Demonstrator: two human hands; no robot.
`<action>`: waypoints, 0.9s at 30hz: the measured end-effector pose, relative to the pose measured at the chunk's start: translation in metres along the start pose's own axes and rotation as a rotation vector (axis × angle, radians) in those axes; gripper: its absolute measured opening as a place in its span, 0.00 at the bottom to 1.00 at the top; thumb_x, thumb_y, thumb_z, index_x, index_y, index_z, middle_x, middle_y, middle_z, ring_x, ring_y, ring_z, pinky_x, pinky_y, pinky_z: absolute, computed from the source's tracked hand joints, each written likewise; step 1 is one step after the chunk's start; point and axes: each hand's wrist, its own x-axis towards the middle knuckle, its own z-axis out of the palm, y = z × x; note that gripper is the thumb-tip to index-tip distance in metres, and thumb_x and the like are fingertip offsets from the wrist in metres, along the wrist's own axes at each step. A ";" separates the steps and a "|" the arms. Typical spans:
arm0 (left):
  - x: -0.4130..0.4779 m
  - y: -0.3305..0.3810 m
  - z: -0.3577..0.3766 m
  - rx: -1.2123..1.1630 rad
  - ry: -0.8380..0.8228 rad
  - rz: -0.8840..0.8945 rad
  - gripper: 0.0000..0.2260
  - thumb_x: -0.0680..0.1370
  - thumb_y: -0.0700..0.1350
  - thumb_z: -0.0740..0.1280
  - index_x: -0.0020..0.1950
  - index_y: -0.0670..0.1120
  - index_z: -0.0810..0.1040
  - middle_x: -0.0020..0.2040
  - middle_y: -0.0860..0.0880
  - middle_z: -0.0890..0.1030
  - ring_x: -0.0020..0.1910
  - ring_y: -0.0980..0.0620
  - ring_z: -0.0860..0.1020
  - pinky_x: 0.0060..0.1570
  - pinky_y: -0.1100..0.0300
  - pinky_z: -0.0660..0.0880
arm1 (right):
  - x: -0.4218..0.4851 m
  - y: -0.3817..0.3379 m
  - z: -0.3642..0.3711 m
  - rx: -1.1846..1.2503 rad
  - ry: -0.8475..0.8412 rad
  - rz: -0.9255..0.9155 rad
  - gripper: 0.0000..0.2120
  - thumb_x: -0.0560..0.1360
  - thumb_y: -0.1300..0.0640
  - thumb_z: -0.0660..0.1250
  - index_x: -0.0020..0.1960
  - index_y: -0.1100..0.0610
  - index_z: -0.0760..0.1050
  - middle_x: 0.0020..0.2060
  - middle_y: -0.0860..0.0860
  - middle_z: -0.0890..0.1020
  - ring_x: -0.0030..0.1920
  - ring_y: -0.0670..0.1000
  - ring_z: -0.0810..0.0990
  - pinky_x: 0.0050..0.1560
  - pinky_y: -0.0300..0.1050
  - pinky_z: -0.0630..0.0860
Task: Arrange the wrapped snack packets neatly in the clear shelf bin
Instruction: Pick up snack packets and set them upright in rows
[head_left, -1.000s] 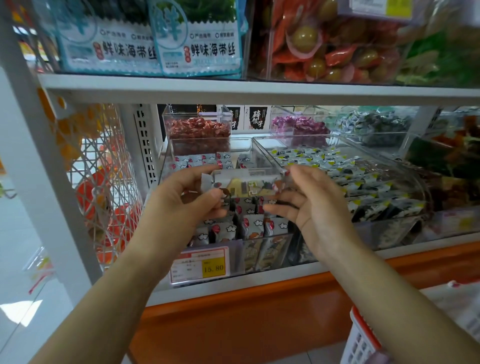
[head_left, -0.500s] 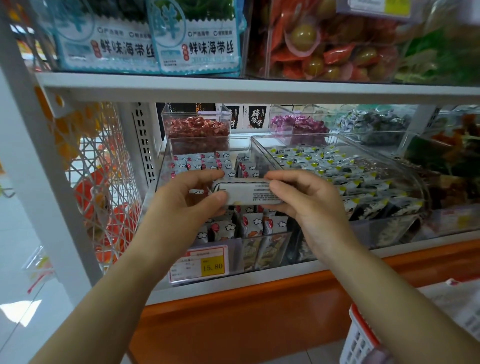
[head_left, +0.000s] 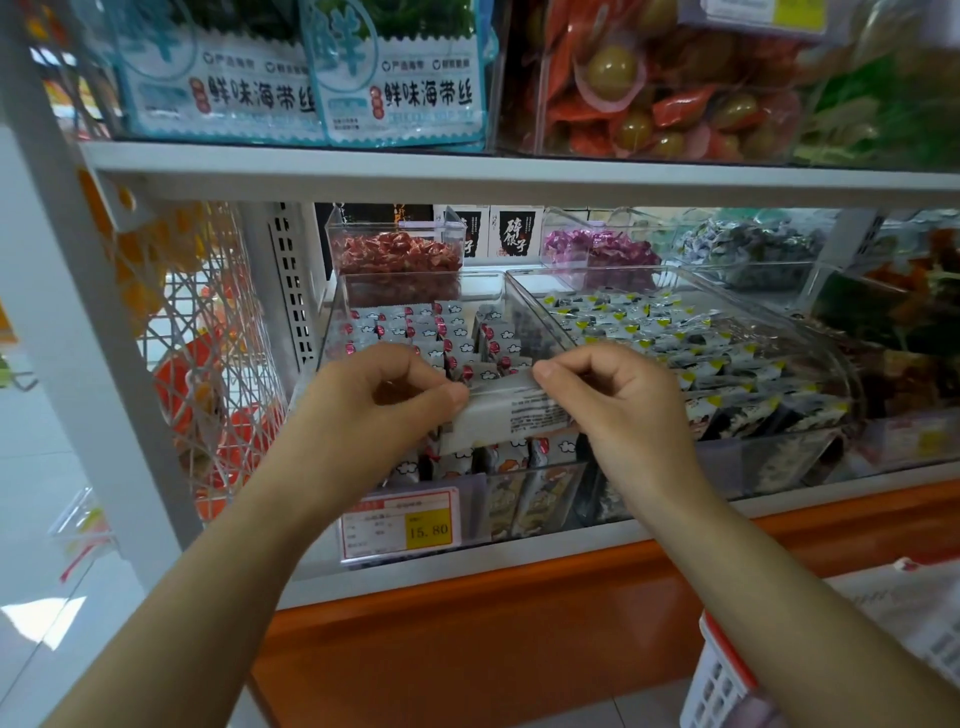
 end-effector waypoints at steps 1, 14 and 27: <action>0.001 0.001 -0.003 0.026 -0.017 -0.002 0.08 0.69 0.52 0.70 0.36 0.48 0.81 0.37 0.51 0.82 0.36 0.53 0.80 0.37 0.62 0.79 | 0.000 0.000 0.000 0.003 -0.015 0.004 0.07 0.73 0.59 0.69 0.37 0.52 0.80 0.31 0.44 0.81 0.33 0.41 0.79 0.35 0.32 0.73; 0.005 0.001 -0.013 0.143 -0.050 0.041 0.10 0.71 0.54 0.66 0.39 0.50 0.81 0.36 0.52 0.83 0.32 0.57 0.80 0.32 0.70 0.76 | -0.002 -0.002 0.006 0.032 -0.032 0.057 0.07 0.73 0.59 0.69 0.37 0.52 0.80 0.33 0.46 0.82 0.34 0.41 0.79 0.33 0.34 0.75; 0.003 0.001 -0.007 0.113 -0.086 0.061 0.05 0.74 0.43 0.68 0.45 0.54 0.77 0.41 0.52 0.81 0.33 0.64 0.78 0.28 0.73 0.72 | 0.013 0.002 -0.022 0.309 -0.319 0.357 0.06 0.64 0.55 0.68 0.32 0.55 0.83 0.34 0.55 0.82 0.36 0.48 0.83 0.29 0.40 0.79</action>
